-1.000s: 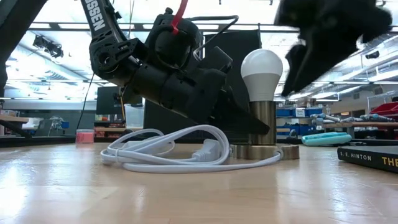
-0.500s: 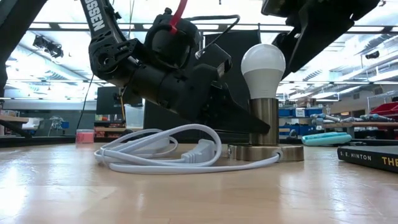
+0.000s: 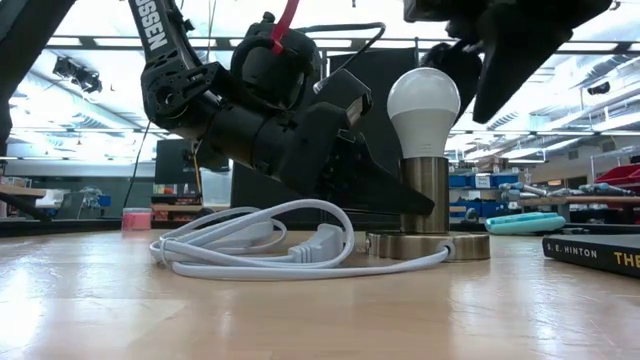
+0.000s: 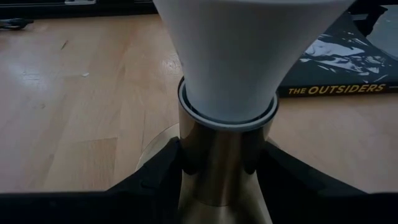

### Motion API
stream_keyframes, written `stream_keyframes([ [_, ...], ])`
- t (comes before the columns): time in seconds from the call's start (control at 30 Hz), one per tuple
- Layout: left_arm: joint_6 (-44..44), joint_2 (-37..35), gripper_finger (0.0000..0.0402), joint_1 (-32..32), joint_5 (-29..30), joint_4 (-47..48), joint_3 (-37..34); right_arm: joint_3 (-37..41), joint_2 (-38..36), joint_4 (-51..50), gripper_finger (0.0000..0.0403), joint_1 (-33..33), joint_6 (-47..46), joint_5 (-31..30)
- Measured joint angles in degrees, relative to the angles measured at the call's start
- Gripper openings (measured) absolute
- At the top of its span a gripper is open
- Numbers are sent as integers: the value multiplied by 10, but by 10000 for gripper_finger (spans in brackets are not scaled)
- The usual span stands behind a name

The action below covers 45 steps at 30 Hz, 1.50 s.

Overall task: Screw lightbulb
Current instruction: Insert the white lightbulb into the silver lamp

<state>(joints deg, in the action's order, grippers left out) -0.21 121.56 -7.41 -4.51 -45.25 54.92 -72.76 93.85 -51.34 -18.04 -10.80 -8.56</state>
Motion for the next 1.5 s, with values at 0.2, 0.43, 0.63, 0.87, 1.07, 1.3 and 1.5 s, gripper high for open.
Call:
stream_keyframes([
  [0.2, 0, 0, 184, 0, 0, 1, 0, -74, 57, -18, 348, -3, 42, -5],
  [0.43, 0, 0, 184, -2, -5, 2, 0, -127, 109, -40, 348, -14, 115, -15],
  [0.63, 0, 0, 184, -2, -8, 2, 0, -133, 128, -44, 348, -13, 159, -15],
  [0.87, 0, 0, 184, -2, -9, 1, 0, -136, 129, -41, 347, -2, 174, 21],
  [1.07, 0, 0, 184, -2, -9, 0, 0, -136, 130, -38, 347, 14, 170, 33],
  [1.3, 0, 0, 184, -2, -8, 0, 0, -136, 137, -30, 347, 21, 170, 41],
  [1.5, 0, 0, 184, -2, -7, 2, 0, -136, 153, -27, 347, 21, 170, 41],
])
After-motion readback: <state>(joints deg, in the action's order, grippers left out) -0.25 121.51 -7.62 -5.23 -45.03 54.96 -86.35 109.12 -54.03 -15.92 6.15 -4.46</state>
